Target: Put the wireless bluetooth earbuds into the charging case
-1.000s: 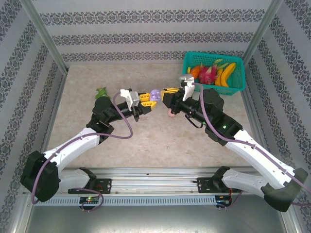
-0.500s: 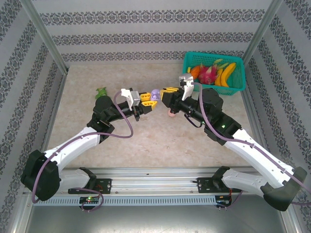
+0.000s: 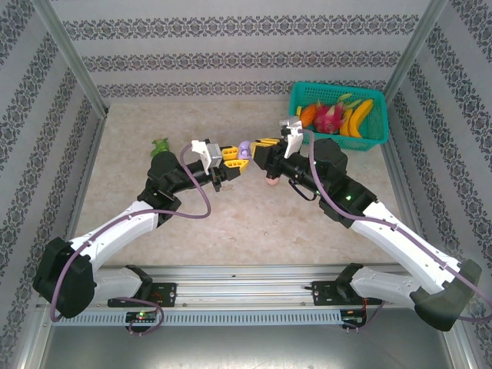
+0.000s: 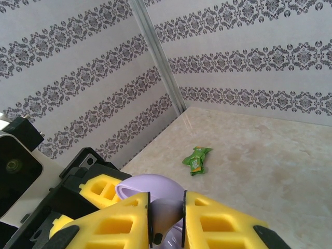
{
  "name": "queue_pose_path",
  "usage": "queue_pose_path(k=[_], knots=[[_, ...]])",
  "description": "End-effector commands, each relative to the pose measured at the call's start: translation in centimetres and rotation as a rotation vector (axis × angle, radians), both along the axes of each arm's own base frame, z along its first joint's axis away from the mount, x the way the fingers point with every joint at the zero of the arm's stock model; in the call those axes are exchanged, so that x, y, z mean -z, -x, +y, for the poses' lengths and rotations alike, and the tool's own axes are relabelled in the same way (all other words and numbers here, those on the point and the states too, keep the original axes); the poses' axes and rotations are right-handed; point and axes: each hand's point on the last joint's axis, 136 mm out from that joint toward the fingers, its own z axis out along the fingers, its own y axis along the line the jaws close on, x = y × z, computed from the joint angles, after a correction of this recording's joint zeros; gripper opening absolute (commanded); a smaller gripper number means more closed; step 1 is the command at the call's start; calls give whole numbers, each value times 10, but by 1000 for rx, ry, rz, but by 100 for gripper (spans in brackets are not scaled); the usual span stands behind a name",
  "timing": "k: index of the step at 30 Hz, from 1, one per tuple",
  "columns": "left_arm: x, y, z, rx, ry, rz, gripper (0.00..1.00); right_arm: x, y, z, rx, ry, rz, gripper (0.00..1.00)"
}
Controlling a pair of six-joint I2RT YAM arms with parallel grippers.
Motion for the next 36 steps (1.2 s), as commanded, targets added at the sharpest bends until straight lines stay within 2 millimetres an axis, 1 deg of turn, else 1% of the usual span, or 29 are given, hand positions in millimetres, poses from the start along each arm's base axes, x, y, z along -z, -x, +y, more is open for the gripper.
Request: queue_pose_path(k=[1, 7, 15, 22, 26, 27, 31, 32, 33, 36], knots=[[-23, 13, -5, 42, 25, -76, 0, 7, 1, 8, -27, 1, 14, 18], [-24, 11, -4, 26, 29, -79, 0, 15, 3, 13, -55, 18, 34, 18], [-29, 7, -1, -10, 46, -83, 0, 29, 12, 19, -94, 56, 45, 17], [-29, 4, 0, -23, 49, -79, 0, 32, 21, 27, -142, 84, 37, 17], [-29, 3, 0, -23, 54, -77, 0, 38, 19, 30, -133, 110, 47, 18], [-29, 3, 0, -23, 54, -78, 0, 39, 17, 29, -123, 112, 52, 19], [-28, 3, 0, -22, 57, -73, 0, 41, 5, 22, -48, 104, 81, 31], [-27, 3, 0, -22, 56, -71, 0, 38, 2, 20, -33, 93, 86, 36], [-26, 3, -1, -21, 56, -67, 0, 35, 0, 17, -16, 82, 91, 39], [-21, 2, -1, -20, 56, -54, 0, 19, -6, 8, 21, 39, 89, 45]])
